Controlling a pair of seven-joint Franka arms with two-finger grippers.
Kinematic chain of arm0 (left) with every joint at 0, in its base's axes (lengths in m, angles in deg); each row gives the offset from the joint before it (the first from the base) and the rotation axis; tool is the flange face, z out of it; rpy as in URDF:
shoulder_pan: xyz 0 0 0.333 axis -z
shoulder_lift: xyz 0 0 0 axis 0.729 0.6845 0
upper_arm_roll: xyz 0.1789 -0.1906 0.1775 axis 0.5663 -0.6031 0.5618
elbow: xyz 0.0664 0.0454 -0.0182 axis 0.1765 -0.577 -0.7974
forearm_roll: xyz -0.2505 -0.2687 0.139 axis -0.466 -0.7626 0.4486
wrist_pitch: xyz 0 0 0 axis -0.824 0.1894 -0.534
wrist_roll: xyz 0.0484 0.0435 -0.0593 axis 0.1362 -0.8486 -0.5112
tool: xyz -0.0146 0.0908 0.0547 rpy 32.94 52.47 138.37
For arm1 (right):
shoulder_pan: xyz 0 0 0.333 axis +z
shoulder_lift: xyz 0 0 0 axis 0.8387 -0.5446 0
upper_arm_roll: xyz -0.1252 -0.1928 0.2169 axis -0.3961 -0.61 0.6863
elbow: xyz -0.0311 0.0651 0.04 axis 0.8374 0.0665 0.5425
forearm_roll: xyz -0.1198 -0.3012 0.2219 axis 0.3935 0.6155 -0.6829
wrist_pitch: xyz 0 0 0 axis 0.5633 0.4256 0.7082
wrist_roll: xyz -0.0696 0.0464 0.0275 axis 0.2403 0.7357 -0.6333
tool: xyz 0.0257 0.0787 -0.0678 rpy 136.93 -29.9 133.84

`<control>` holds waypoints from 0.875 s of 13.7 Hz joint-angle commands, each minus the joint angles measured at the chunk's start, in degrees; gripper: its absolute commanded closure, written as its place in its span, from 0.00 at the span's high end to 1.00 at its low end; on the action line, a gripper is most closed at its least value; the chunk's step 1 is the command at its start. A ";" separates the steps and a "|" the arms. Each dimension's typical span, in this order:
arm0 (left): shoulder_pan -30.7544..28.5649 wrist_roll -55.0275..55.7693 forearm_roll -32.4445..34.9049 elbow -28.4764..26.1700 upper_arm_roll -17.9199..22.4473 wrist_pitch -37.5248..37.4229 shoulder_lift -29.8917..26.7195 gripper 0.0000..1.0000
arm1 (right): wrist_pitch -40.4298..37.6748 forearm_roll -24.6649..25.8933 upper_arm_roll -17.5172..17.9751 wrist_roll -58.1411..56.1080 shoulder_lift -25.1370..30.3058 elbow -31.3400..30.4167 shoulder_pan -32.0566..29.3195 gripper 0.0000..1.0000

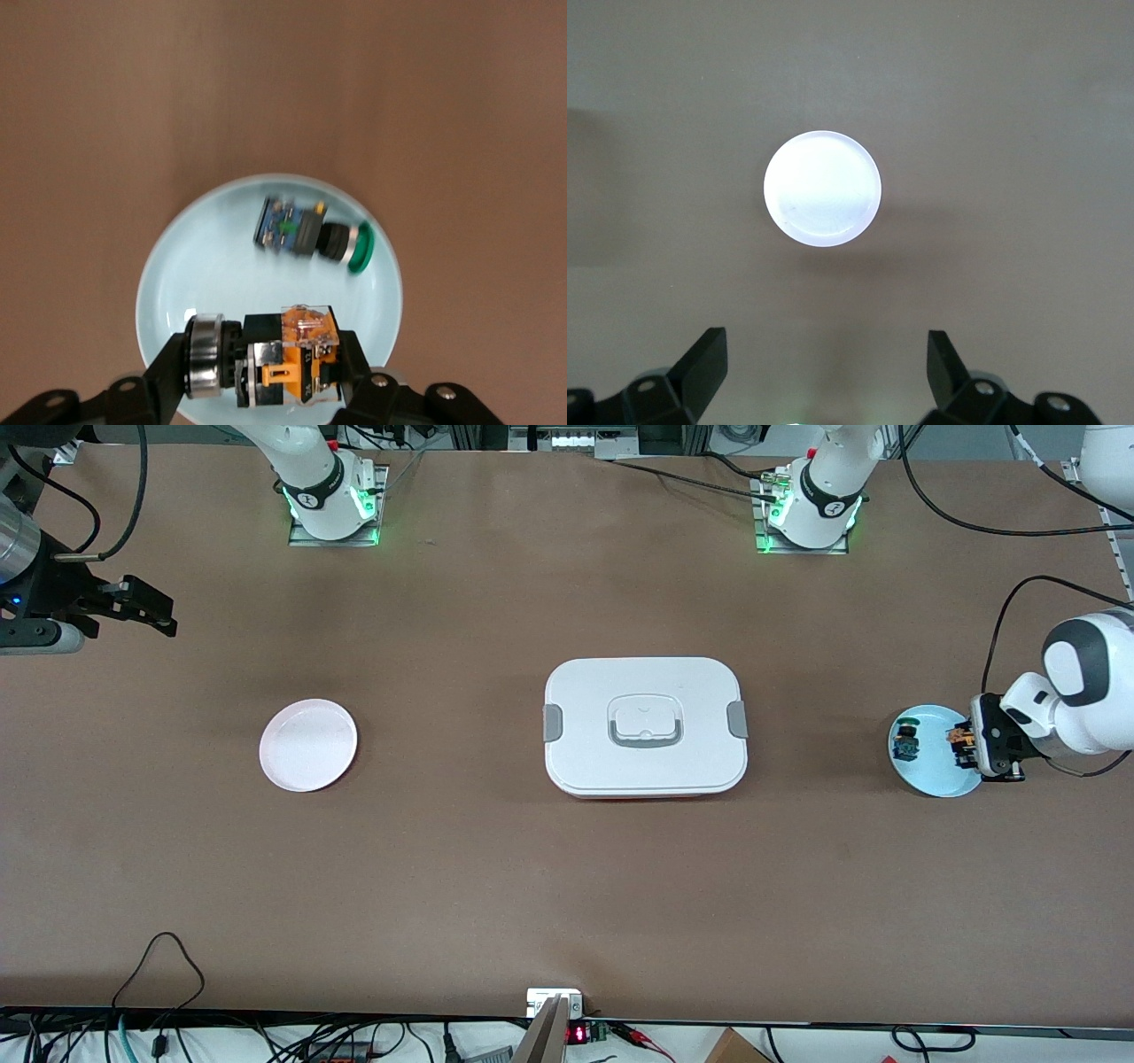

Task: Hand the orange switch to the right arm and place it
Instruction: 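Close the left gripper on the orange switch, then lift the orange switch and carry it over the white box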

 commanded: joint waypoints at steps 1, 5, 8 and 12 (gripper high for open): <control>-0.78 -5.56 -3.93 4.88 -4.06 -9.02 -0.18 0.00 | -0.15 -0.65 0.03 -0.53 0.83 -0.73 -0.10 1.00; -1.31 -17.33 -24.99 6.13 -4.33 -21.16 0.00 0.00 | -0.15 -0.57 0.03 -0.53 0.83 -0.73 -0.10 1.00; -1.40 -23.56 -34.41 6.57 -7.04 -30.74 0.00 0.00 | -0.15 -0.48 -0.06 -0.62 0.83 -0.64 -0.02 1.00; -0.96 -25.97 -49.71 5.69 -8.81 -35.67 0.44 0.00 | -0.24 -0.48 -0.06 -0.71 0.48 -0.20 -0.10 1.00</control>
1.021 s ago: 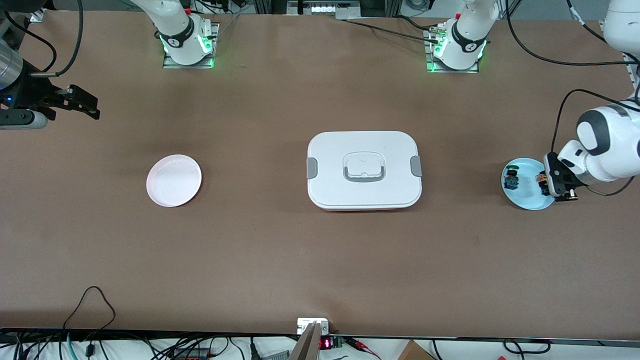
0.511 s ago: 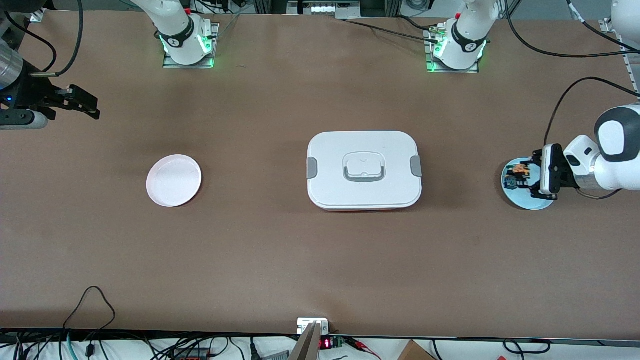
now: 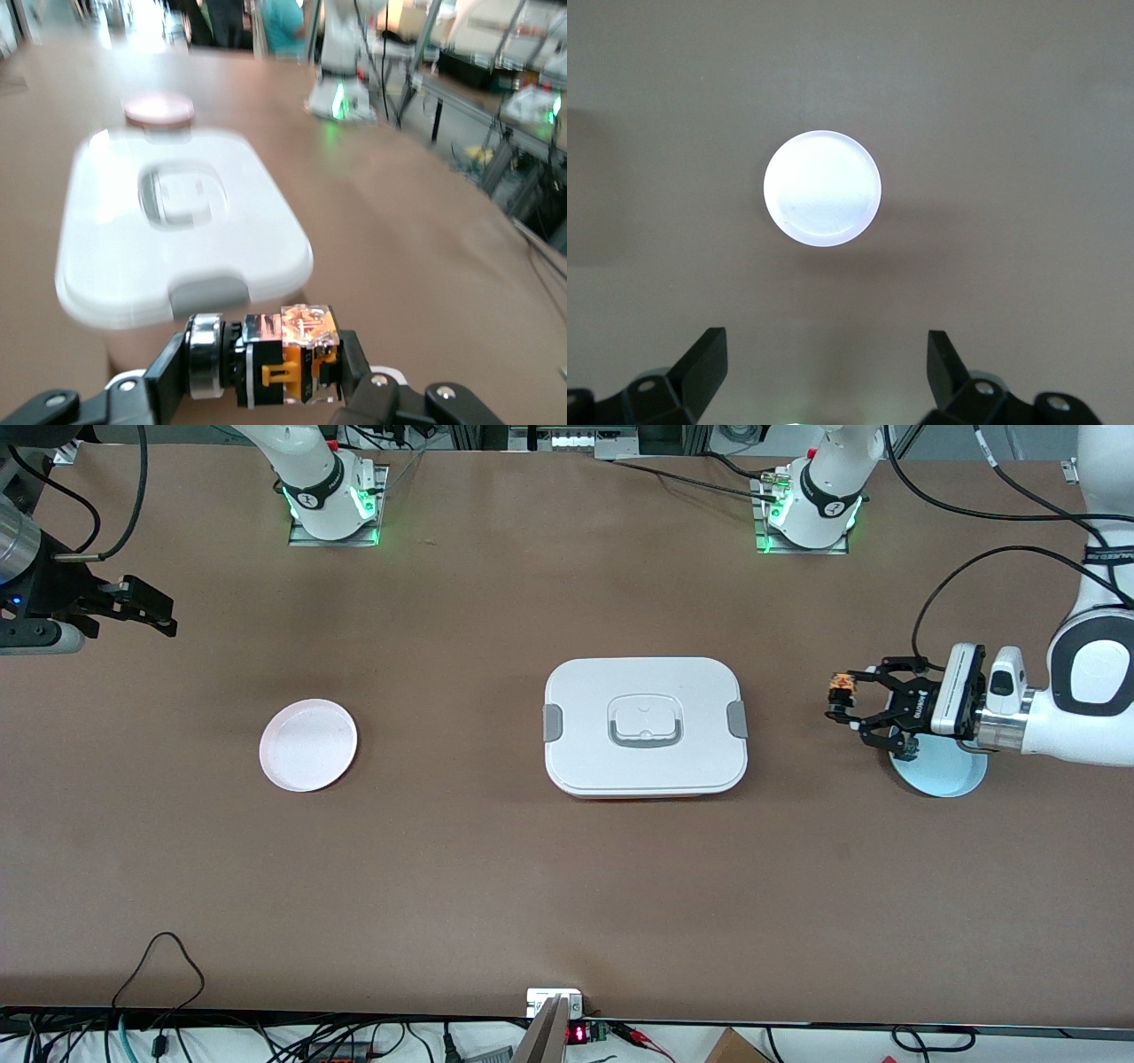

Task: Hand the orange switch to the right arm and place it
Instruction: 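Lift the orange switch and carry it over the white box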

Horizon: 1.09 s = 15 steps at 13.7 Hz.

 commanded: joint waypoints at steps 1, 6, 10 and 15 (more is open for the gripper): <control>-0.77 -2.68 -6.54 0.47 -3.24 -3.45 0.58 0.00 | -0.16 -0.56 -0.05 -0.71 0.39 0.00 -0.18 1.00; -0.78 -2.24 -25.14 -2.77 -11.86 -2.23 0.15 0.00 | -0.07 -0.83 -0.31 -0.71 0.13 1.32 -0.54 1.00; -0.86 -2.24 -35.44 -5.24 -20.55 6.63 -0.12 0.00 | -0.15 -0.83 -0.40 -0.62 0.13 1.32 -0.54 1.00; -0.95 -2.59 -43.98 -7.08 -28.21 18.85 -4.33 0.00 | 0.02 -12.23 0.13 -0.36 -1.01 1.14 1.84 1.00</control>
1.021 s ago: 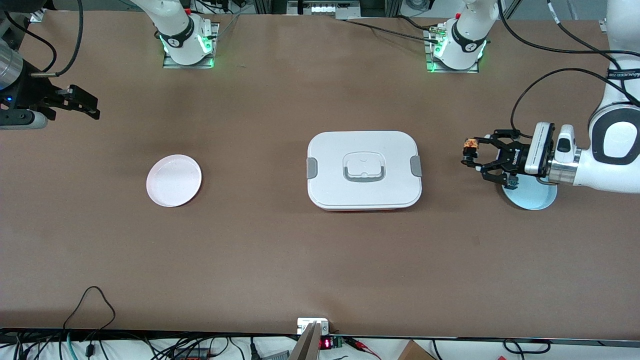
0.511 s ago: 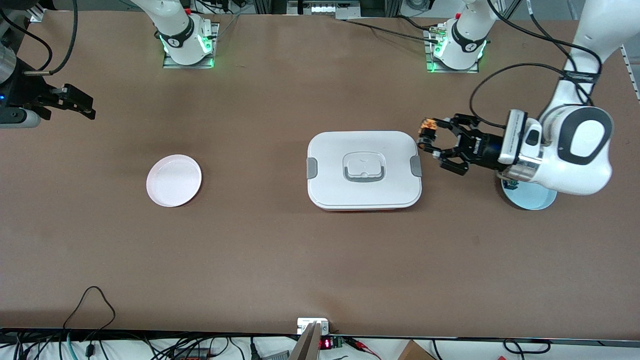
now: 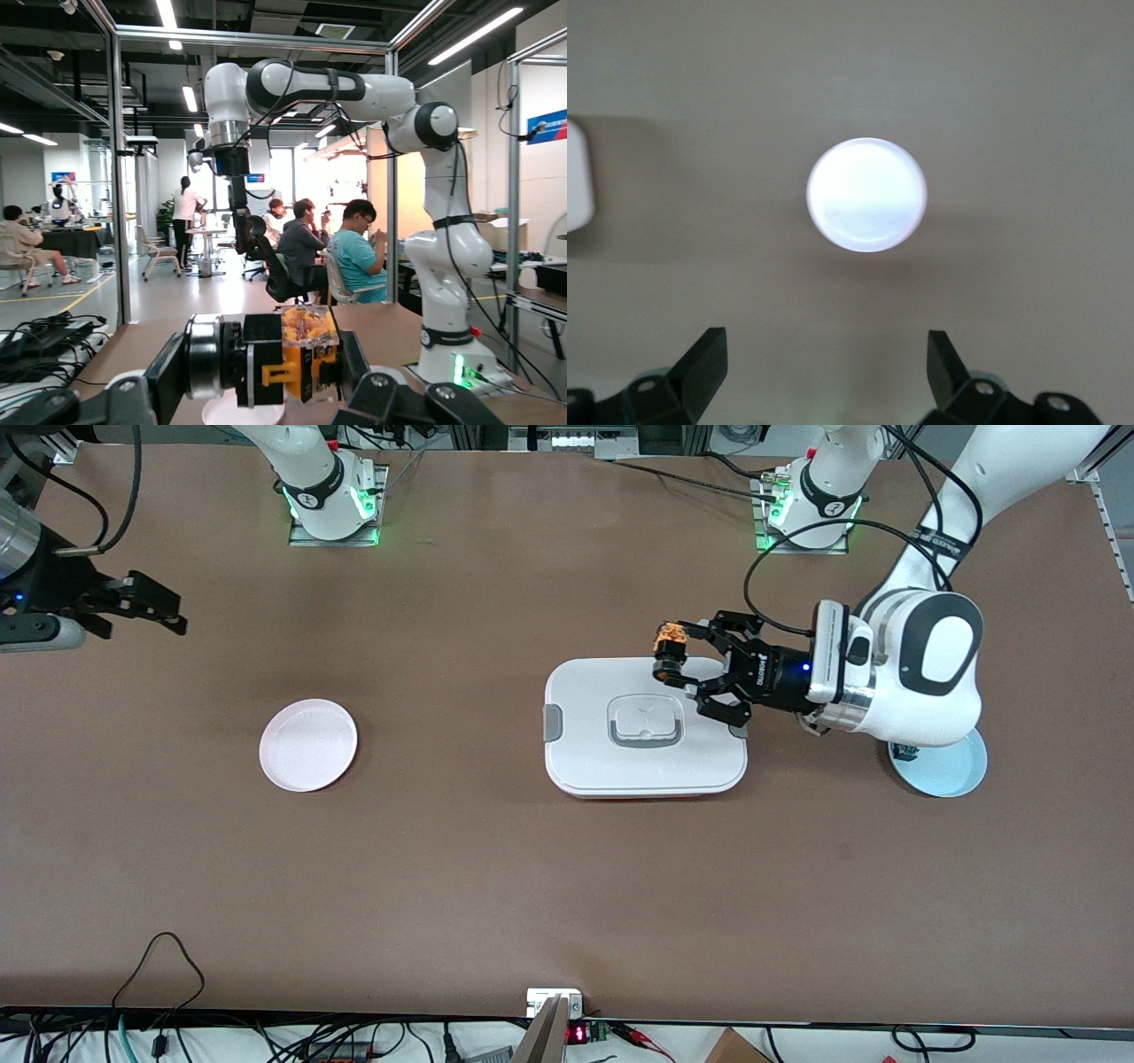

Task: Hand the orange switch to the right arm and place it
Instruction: 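Lift the orange switch and carry it over the white box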

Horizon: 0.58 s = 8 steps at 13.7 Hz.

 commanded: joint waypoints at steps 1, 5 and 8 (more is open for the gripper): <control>-1.11 -1.49 -5.08 -3.07 -3.73 5.00 -4.07 0.00 | 0.11 -7.90 -0.02 -0.62 -1.44 0.44 0.61 1.00; -1.11 -1.31 -8.79 -4.30 -7.51 10.98 -6.27 0.00 | 2.47 -16.87 -0.02 -2.37 -3.91 0.53 2.97 1.00; -1.29 -1.05 -9.23 -6.49 -9.10 12.05 -7.77 0.00 | 6.35 -29.06 0.07 -2.55 -3.82 -0.96 4.91 1.00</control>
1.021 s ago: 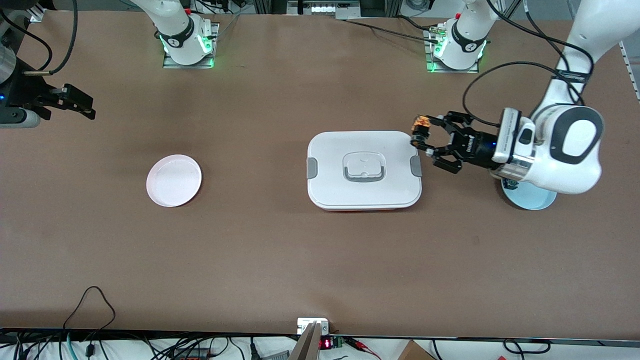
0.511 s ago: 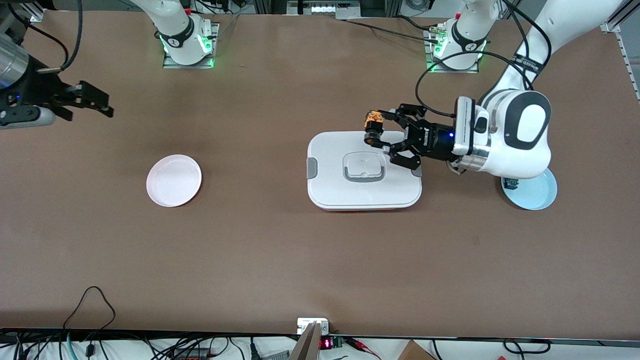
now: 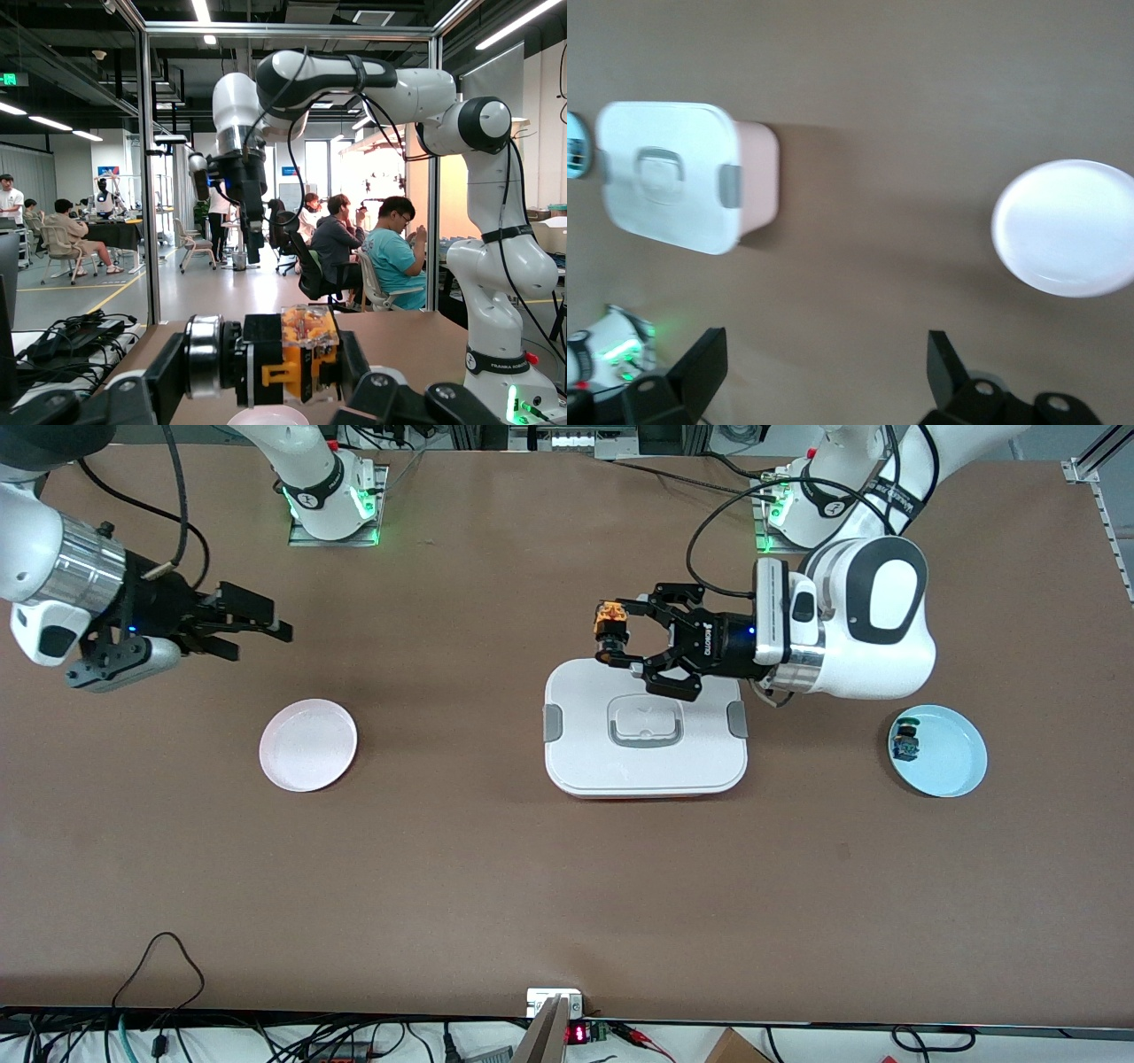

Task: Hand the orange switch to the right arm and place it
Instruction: 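Hold the switch up while the right gripper reaches toward it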

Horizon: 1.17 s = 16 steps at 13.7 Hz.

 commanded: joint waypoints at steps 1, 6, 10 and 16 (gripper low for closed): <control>-1.77 -0.44 -2.26 -3.95 -1.22 0.57 -4.06 0.00 | 1.71 -13.09 -0.27 -0.80 0.49 -1.00 2.10 1.00; -2.91 5.11 -4.10 -5.45 -3.32 0.40 -5.30 0.00 | 7.95 -38.67 0.52 -0.70 -1.61 -4.07 7.72 1.00; -3.00 5.11 -4.46 -5.72 -3.50 0.40 -5.30 0.00 | 11.46 -54.61 0.87 -0.88 -5.48 -4.17 10.80 1.00; -2.92 5.02 -4.46 -5.72 -3.42 0.40 -5.22 0.00 | 16.04 -62.97 0.87 -9.40 -9.79 -4.26 16.17 1.00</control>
